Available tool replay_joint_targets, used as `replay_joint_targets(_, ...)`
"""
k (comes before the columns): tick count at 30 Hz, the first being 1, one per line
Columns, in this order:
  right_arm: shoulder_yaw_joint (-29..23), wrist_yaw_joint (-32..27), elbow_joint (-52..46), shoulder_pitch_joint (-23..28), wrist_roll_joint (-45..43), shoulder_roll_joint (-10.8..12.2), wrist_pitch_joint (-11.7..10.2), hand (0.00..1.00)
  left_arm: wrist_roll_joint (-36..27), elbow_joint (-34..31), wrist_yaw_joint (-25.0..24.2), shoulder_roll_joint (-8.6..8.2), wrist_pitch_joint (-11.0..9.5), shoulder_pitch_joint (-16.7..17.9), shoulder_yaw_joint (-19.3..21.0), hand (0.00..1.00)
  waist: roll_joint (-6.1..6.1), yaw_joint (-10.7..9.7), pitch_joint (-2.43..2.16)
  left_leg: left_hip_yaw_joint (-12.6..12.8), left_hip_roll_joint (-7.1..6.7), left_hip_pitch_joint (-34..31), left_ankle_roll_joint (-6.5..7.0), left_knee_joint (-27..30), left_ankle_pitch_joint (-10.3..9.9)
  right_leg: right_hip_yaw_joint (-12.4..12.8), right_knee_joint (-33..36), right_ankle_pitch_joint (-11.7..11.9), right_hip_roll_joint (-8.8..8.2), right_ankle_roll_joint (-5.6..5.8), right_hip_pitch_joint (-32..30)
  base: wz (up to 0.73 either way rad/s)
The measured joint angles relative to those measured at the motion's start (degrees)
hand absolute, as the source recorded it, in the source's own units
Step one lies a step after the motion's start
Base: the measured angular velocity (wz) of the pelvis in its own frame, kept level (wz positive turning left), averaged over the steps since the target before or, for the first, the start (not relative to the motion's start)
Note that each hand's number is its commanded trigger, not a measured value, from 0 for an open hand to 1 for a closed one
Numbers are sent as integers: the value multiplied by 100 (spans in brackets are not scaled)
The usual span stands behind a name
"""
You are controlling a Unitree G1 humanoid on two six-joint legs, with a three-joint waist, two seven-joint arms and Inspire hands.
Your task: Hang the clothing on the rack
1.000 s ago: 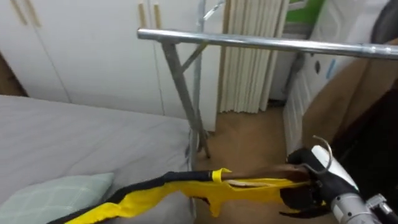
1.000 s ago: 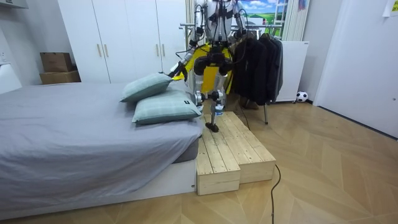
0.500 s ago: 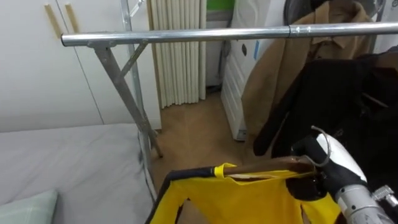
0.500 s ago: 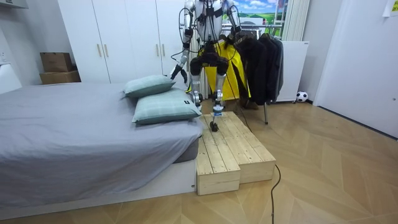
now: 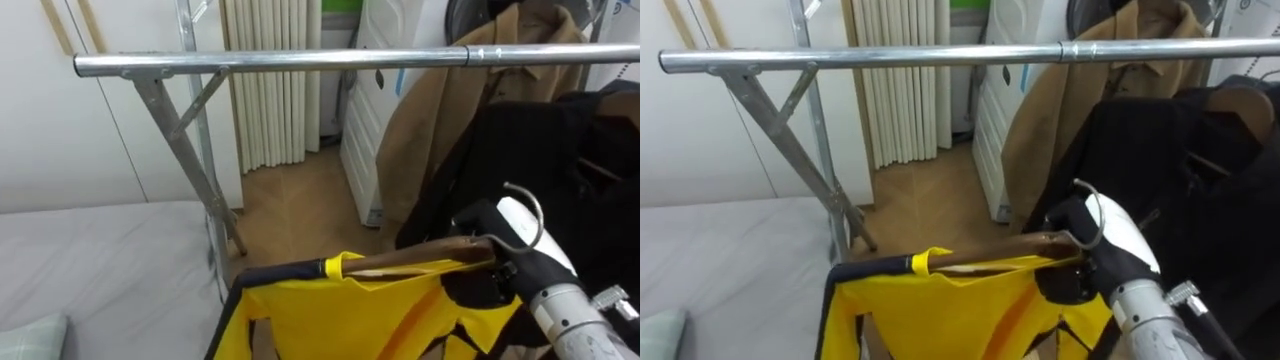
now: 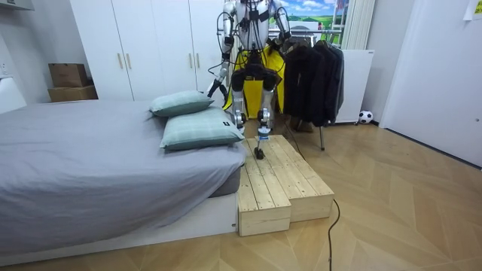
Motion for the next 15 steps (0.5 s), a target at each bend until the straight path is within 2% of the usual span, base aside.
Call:
replay_joint_targets(7,11,133,-4,7,25,0,-1,100,-3,0,10,1,-56,0,9,0,2,1,1,-81,3,39,-13,-59,-6,-89,-4,-44,-12,-4,75,6)
replay_joint_targets(12,5,205,-59,6,24,-2,-1,100,-2,0,38,7,-278,55,9,0,-10,114,-8,-171,5,62,-29,-58,-16,-173,10,-126,-19,6,125,10)
replay_joint_targets(15,5,279,-177,-12,17,-10,-2,100,-1,-1,60,28,-431,72,-4,0,-14,207,-16,-263,10,78,-54,-54,-8,-291,61,-144,-41,-61,169,18)
